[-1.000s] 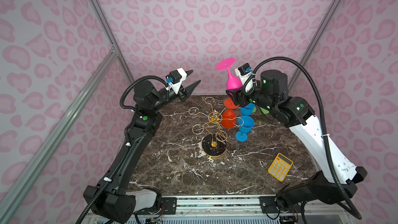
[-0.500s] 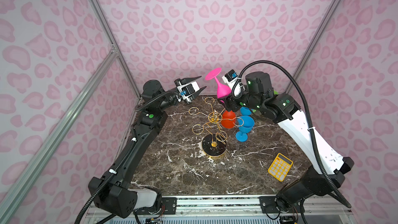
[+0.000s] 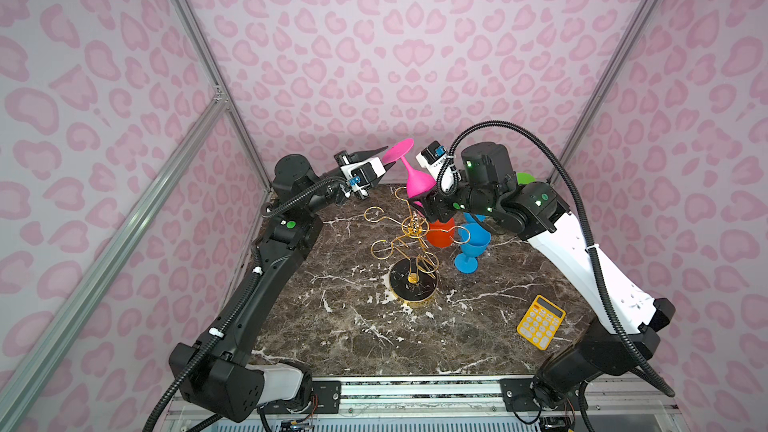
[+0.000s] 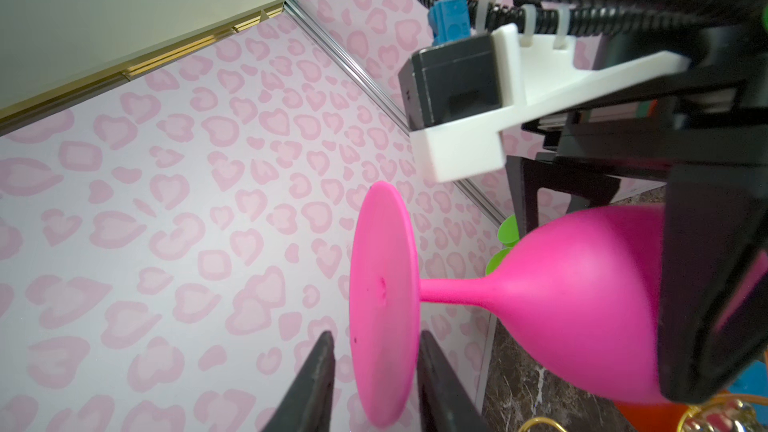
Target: Take the wine glass off the wine glass rack
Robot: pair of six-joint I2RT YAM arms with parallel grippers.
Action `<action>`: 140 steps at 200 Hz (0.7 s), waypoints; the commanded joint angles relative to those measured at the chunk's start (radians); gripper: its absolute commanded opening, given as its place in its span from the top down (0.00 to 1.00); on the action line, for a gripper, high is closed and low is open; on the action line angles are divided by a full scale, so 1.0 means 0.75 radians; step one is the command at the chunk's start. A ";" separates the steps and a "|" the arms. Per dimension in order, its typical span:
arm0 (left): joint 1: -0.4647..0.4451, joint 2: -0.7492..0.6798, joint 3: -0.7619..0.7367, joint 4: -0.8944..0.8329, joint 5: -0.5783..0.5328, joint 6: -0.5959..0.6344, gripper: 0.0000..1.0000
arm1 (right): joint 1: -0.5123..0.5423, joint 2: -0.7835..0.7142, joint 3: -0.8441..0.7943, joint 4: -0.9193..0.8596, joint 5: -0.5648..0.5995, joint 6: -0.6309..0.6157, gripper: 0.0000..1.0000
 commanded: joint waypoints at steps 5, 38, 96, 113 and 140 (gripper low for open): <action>-0.003 -0.010 -0.001 0.057 -0.016 0.014 0.73 | 0.002 0.006 -0.010 0.019 -0.022 0.027 0.32; -0.009 -0.014 -0.006 0.057 -0.013 0.017 0.80 | 0.001 0.016 -0.014 0.019 -0.026 0.044 0.32; -0.022 -0.004 -0.005 0.087 -0.054 -0.041 0.97 | 0.001 -0.017 -0.023 0.066 -0.027 0.072 0.15; -0.023 0.001 -0.005 0.143 -0.081 -0.112 0.97 | 0.001 -0.057 -0.044 0.115 -0.014 0.069 0.09; -0.022 0.020 0.017 0.199 -0.116 -0.232 0.97 | 0.001 -0.130 -0.072 0.191 0.002 0.065 0.04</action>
